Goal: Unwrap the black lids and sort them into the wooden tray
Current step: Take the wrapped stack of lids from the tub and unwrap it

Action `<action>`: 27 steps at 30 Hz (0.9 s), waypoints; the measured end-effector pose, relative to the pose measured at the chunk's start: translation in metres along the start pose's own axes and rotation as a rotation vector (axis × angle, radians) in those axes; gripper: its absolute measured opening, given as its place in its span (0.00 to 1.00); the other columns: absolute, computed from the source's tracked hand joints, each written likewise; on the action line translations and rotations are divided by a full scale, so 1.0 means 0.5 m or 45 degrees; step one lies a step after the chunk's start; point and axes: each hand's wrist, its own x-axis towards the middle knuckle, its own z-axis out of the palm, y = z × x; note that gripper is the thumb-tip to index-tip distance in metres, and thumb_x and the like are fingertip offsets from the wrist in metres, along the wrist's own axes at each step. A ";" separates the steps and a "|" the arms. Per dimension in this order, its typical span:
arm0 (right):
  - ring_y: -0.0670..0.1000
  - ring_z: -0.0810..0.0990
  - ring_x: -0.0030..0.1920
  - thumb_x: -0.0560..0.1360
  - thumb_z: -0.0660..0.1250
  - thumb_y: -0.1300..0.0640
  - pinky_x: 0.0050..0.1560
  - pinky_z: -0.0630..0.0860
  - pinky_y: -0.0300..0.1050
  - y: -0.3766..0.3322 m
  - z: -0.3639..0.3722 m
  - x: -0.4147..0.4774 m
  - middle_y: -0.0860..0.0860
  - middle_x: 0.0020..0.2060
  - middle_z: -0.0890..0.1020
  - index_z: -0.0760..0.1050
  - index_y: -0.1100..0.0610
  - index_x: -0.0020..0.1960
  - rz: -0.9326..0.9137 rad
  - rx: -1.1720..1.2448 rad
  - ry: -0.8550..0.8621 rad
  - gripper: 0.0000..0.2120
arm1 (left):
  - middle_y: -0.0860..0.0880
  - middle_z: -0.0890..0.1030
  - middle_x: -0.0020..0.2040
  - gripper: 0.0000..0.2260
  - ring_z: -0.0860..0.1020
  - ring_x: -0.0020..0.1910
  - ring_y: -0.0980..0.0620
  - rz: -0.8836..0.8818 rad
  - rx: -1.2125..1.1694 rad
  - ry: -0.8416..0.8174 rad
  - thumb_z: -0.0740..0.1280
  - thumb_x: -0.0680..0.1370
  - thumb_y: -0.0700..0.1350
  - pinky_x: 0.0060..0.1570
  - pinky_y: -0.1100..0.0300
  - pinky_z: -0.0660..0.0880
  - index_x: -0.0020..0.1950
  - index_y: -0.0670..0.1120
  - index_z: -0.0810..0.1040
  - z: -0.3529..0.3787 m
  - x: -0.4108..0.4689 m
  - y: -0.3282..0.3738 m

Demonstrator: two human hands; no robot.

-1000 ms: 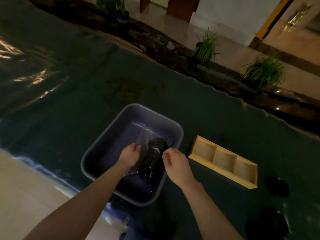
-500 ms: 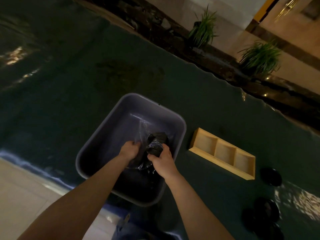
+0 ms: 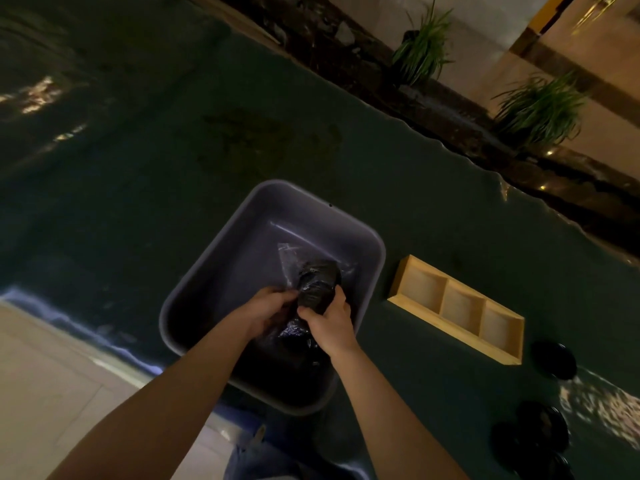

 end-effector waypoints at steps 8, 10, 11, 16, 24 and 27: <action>0.54 0.69 0.75 0.71 0.72 0.36 0.74 0.69 0.56 0.005 -0.005 -0.031 0.52 0.76 0.67 0.55 0.46 0.82 -0.216 0.275 0.020 0.46 | 0.41 0.87 0.45 0.17 0.86 0.43 0.49 0.117 -0.119 -0.278 0.79 0.72 0.51 0.43 0.57 0.82 0.53 0.41 0.87 -0.003 -0.116 0.053; 0.48 0.73 0.72 0.69 0.73 0.34 0.72 0.72 0.55 0.002 -0.021 -0.054 0.46 0.72 0.72 0.60 0.40 0.78 -0.309 0.386 0.055 0.43 | 0.34 0.86 0.52 0.19 0.86 0.50 0.44 0.213 -0.123 -0.288 0.78 0.72 0.51 0.52 0.53 0.82 0.56 0.39 0.86 0.018 -0.157 0.070; 0.44 0.75 0.69 0.68 0.74 0.33 0.70 0.74 0.52 0.000 -0.034 -0.066 0.41 0.70 0.74 0.62 0.36 0.76 -0.343 0.438 0.070 0.40 | 0.35 0.86 0.56 0.19 0.86 0.53 0.43 0.244 -0.149 -0.304 0.78 0.73 0.50 0.52 0.53 0.83 0.57 0.39 0.85 0.031 -0.177 0.078; 0.43 0.83 0.61 0.64 0.80 0.35 0.61 0.81 0.51 0.026 -0.131 -0.131 0.36 0.61 0.82 0.67 0.30 0.70 -0.313 0.772 0.078 0.39 | 0.36 0.84 0.61 0.18 0.83 0.61 0.39 0.327 -0.221 -0.496 0.74 0.77 0.50 0.57 0.51 0.82 0.60 0.40 0.84 0.105 -0.251 0.101; 0.55 0.85 0.60 0.59 0.85 0.42 0.52 0.84 0.50 0.142 -0.280 -0.232 0.51 0.61 0.85 0.74 0.43 0.70 -0.183 1.261 0.034 0.43 | 0.46 0.84 0.61 0.36 0.84 0.58 0.50 0.420 0.233 -0.401 0.82 0.61 0.63 0.61 0.52 0.78 0.64 0.49 0.77 0.279 -0.299 0.059; 0.59 0.84 0.61 0.60 0.85 0.44 0.53 0.84 0.52 0.193 -0.314 -0.260 0.57 0.62 0.85 0.74 0.50 0.71 -0.157 1.405 0.010 0.43 | 0.47 0.83 0.64 0.42 0.82 0.63 0.47 0.308 0.223 -0.482 0.82 0.59 0.63 0.70 0.46 0.74 0.69 0.50 0.75 0.347 -0.305 0.019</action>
